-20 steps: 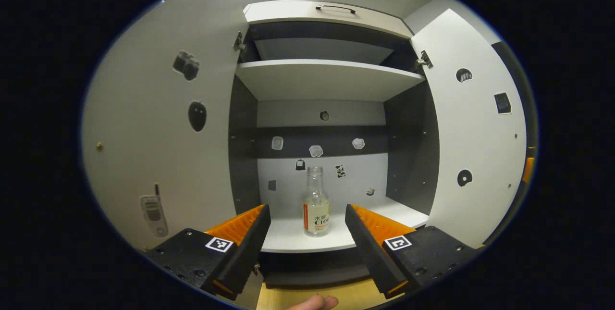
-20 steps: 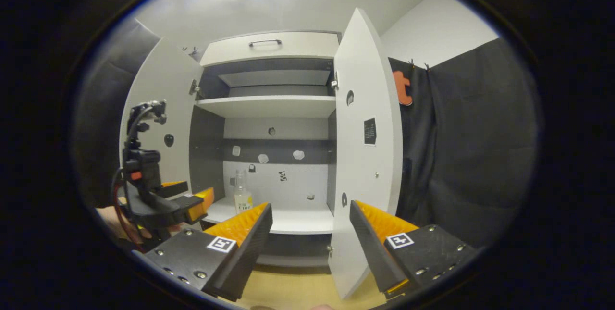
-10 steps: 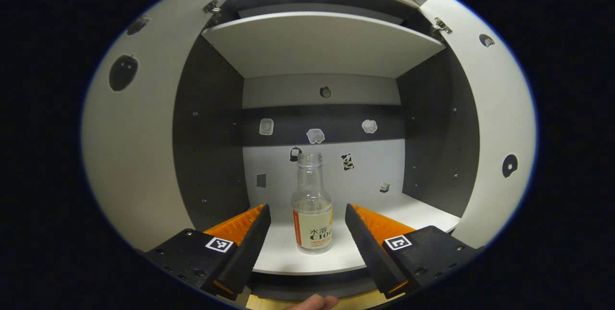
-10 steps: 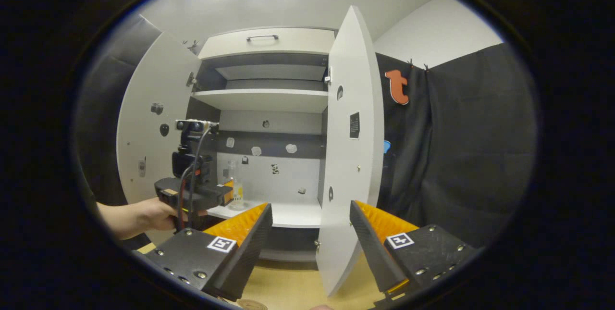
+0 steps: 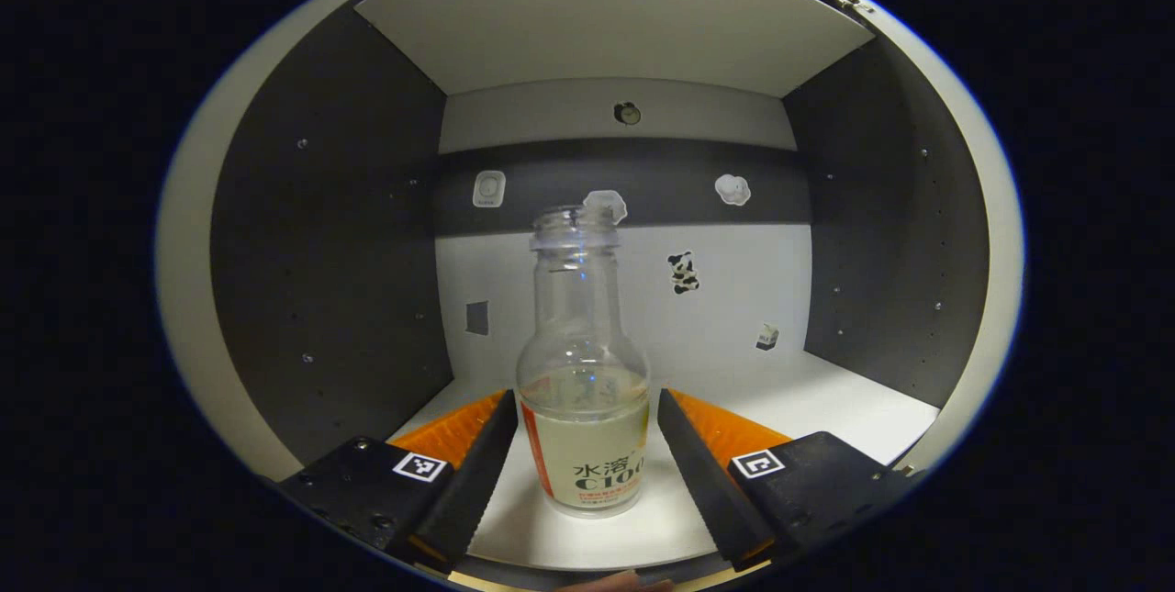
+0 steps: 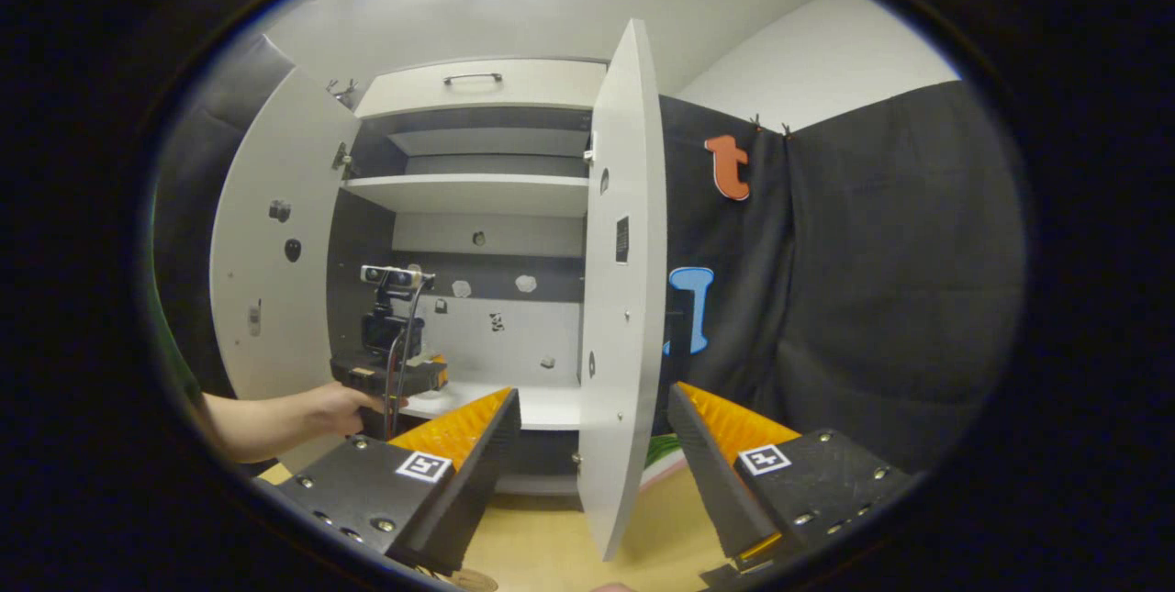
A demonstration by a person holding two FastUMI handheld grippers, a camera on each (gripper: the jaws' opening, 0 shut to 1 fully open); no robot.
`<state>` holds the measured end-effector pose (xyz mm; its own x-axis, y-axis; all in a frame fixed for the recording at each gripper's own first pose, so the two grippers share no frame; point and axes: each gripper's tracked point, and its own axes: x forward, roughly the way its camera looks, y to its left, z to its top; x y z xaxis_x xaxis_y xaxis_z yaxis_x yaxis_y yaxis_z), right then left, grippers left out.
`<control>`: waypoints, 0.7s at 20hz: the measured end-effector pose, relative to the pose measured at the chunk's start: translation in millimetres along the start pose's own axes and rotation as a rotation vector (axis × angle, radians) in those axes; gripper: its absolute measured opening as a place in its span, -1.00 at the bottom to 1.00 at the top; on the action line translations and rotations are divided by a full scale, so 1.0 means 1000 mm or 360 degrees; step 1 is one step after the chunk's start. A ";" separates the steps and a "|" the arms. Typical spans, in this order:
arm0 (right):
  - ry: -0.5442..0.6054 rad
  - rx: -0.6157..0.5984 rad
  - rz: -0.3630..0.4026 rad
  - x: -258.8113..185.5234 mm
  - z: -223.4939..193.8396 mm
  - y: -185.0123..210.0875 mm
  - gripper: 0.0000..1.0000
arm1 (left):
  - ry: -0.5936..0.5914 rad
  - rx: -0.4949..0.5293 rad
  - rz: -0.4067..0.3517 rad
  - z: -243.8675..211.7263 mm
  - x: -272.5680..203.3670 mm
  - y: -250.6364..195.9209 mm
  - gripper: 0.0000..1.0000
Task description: Grasp the bottle in the cabinet with the left hand and place it on the coaster, then close the right door with the right hand and the left door with the left hand.
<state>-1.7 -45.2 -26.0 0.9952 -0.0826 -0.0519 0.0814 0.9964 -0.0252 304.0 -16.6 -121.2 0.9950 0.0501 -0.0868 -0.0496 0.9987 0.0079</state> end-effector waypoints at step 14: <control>0.0055 0.0124 0.0042 -0.045 -0.020 0.004 0.96 | -0.0031 -0.0019 -0.0089 0.009 -0.149 -0.004 0.60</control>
<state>-47.0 -37.5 -44.1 0.9947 -0.0555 -0.0860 0.0603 0.9967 0.0542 157.2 -28.0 -99.4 0.9977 -0.0054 -0.0671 0.0049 1.0000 -0.0082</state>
